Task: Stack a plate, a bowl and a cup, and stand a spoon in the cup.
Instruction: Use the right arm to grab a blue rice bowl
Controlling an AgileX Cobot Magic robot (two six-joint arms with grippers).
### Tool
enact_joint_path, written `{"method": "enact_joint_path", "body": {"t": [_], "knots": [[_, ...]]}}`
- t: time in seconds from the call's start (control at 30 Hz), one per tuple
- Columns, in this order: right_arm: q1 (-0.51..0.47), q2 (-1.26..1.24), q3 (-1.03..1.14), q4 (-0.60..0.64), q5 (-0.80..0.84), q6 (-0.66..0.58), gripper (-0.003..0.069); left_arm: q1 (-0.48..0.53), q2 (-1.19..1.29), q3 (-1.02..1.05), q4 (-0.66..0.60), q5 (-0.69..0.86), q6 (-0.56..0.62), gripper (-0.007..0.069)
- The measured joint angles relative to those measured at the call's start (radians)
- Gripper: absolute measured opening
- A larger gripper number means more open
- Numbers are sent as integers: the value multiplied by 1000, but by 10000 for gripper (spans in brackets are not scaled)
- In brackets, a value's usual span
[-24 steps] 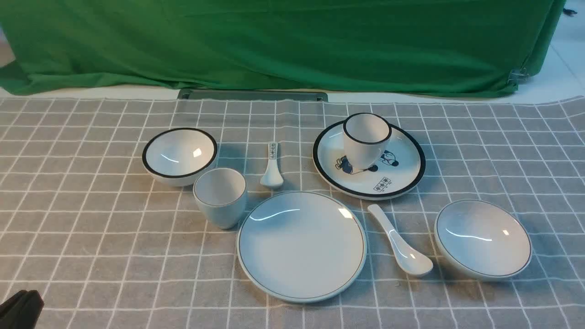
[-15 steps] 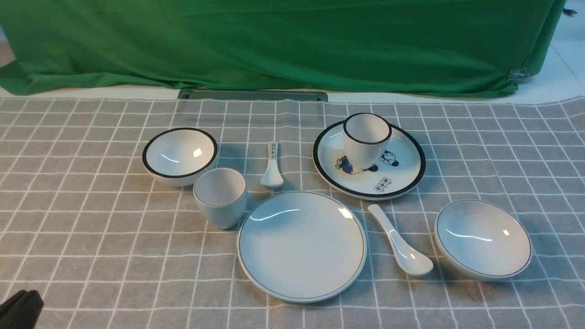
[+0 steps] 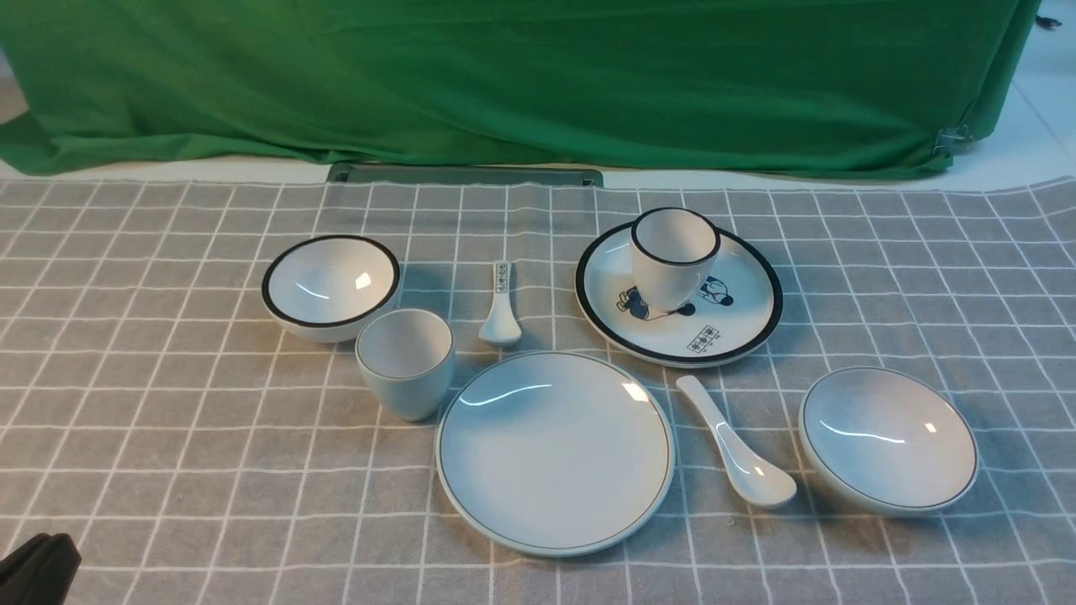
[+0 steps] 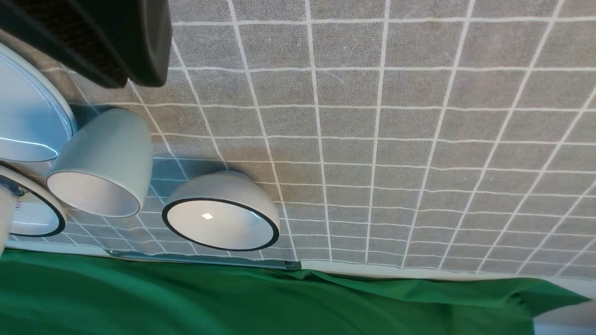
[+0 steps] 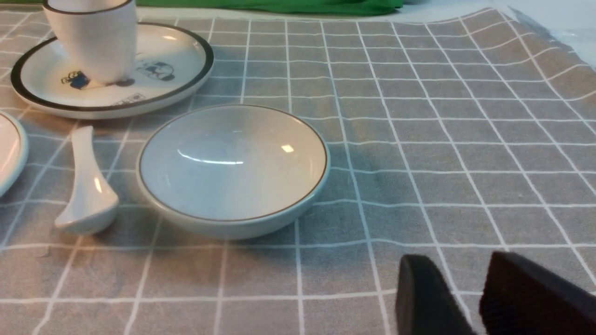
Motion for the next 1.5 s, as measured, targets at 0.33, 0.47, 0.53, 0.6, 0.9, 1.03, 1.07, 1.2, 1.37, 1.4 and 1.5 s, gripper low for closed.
{"method": "enact_joint_path", "body": {"t": [0.33, 0.47, 0.53, 0.6, 0.9, 1.03, 1.07, 1.2, 1.37, 1.4, 1.5], "knots": [[0, 0, 0, 0, 1, 0, 241, 0, 0, 0, -487, -204, -176, 17], [0, 0, 0, 0, 1, 0, 241, 0, 0, -6, -528, -202, -210, 17], [0, 0, 0, 0, 1, 0, 241, 0, 5, -62, -525, -104, -200, 17], [0, 0, 0, 0, 1, 0, 241, 0, 50, -150, -522, -17, -133, 17], [0, 0, 0, 0, 1, 0, 241, -51, 497, -577, -487, 327, 266, 17], [0, 0, 0, 0, 0, 0, 241, -170, 623, -664, -435, 380, 284, 17], [0, 0, 0, 0, -3, 0, 241, -202, 649, -678, -414, 392, 286, 17], [0, 0, 0, 114, -90, 137, 241, -335, 730, -707, -374, 419, 290, 17], [0, 0, 0, 224, -253, 370, 241, -390, 748, -710, -375, 419, 291, 17], [1, 0, 0, 232, -290, 411, 241, -392, 748, -710, -375, 420, 292, 17], [28, 8, -13, 240, -274, 476, 209, -392, 748, -710, -371, 433, 292, 17]]}}
